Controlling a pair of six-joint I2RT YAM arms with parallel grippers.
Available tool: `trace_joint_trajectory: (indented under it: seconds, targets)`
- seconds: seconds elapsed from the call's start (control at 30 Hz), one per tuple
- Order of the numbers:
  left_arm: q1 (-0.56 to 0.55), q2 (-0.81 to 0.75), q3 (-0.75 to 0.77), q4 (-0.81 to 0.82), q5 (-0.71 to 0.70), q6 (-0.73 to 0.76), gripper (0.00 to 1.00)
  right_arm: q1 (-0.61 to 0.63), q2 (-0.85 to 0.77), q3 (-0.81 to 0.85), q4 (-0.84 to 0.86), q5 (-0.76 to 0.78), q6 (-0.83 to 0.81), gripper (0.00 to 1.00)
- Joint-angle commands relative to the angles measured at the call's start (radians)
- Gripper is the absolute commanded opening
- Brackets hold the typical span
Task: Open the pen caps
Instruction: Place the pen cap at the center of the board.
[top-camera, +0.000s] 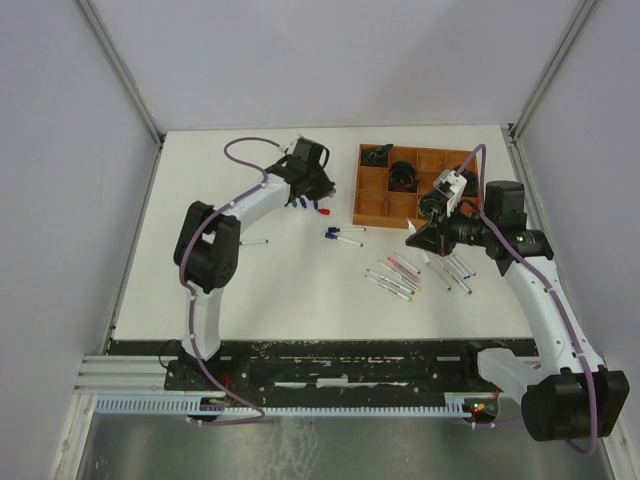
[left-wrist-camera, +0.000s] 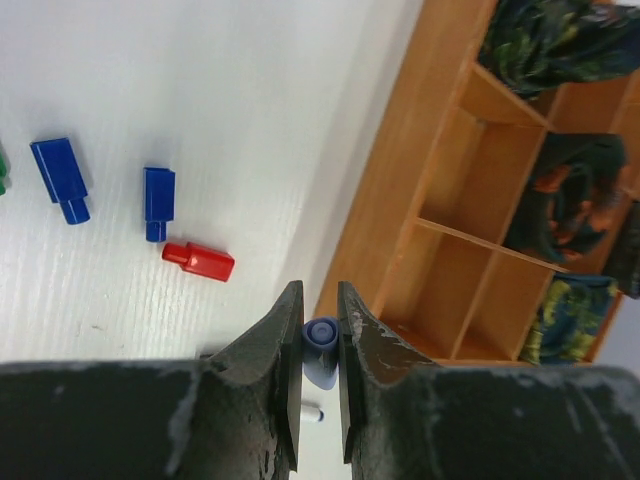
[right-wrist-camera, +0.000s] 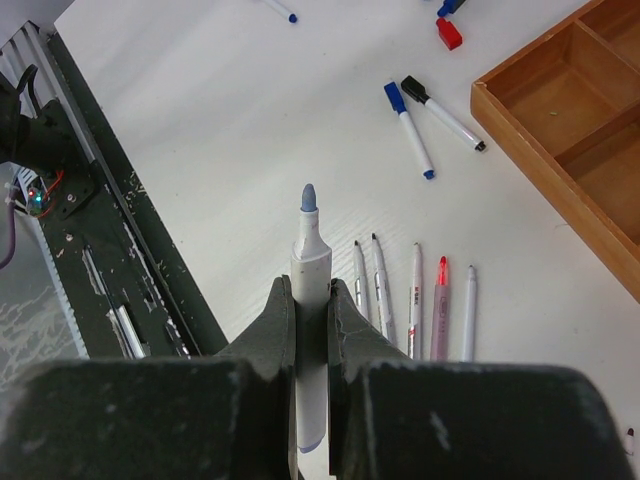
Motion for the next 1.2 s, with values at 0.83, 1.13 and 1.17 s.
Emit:
trace_joint_trajectory:
  seconds: [0.83, 1.13, 1.17]
  targets:
    - [-0.054, 0.373, 0.499, -0.390, -0.102, 0.051, 0.22, -0.003, 0.014, 0.033, 0.014, -0.019, -0.006, 0.01]
    - [-0.056, 0.379, 0.504, -0.395, -0.095, 0.042, 0.31, -0.003, 0.009, 0.033, 0.014, -0.019, -0.005, 0.01]
    - [-0.056, 0.378, 0.505, -0.395, -0.096, 0.042, 0.31, -0.004, 0.009, 0.034, 0.013, -0.020, -0.005, 0.02]
